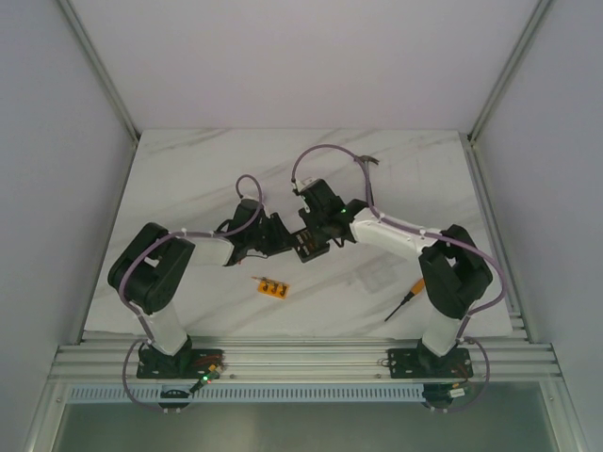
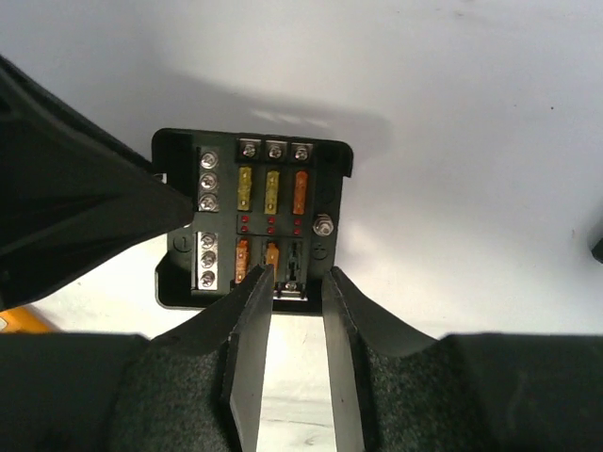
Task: Snap on the fuse box
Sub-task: Install the fuse at the fuse box base.
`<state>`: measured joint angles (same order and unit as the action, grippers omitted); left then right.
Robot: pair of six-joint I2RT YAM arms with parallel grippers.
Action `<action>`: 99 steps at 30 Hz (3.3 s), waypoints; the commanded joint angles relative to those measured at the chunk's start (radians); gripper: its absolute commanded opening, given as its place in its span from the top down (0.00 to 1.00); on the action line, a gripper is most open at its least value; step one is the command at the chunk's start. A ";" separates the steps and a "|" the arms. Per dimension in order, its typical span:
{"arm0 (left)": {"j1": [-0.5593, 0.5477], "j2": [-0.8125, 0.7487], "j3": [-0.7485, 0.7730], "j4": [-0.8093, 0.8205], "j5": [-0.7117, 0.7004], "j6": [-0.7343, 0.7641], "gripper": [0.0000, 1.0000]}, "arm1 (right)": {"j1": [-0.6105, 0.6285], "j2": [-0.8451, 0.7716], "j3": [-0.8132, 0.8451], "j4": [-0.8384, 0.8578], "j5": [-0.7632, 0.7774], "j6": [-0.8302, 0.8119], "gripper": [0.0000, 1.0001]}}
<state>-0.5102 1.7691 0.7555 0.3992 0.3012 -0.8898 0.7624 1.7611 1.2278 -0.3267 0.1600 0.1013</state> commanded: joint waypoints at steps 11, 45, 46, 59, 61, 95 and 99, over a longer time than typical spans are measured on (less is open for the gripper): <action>-0.002 -0.001 -0.033 -0.095 -0.020 0.021 0.56 | -0.012 0.092 0.116 -0.133 -0.097 0.029 0.72; -0.002 0.027 -0.016 -0.104 -0.023 0.018 0.57 | 0.049 0.175 0.143 -0.252 -0.009 0.045 1.00; -0.003 0.025 -0.017 -0.104 -0.023 0.017 0.57 | 0.054 0.178 0.144 -0.254 0.002 0.050 1.00; -0.002 0.001 -0.036 -0.103 -0.040 0.015 0.58 | 0.064 0.261 0.111 -0.253 -0.001 0.081 1.00; -0.002 -0.001 -0.038 -0.103 -0.042 0.016 0.58 | 0.064 0.258 0.102 -0.256 -0.032 0.083 1.00; -0.012 -0.089 -0.089 -0.103 -0.039 0.023 0.58 | 0.087 0.214 0.128 -0.325 -0.034 0.179 1.00; -0.019 -0.102 -0.099 -0.103 -0.025 0.026 0.58 | 0.100 0.181 0.118 -0.324 -0.019 0.221 0.95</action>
<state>-0.5186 1.6844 0.6788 0.3519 0.2821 -0.8860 0.8253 1.9301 1.4029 -0.5602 0.2230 0.2462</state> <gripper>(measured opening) 0.419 0.131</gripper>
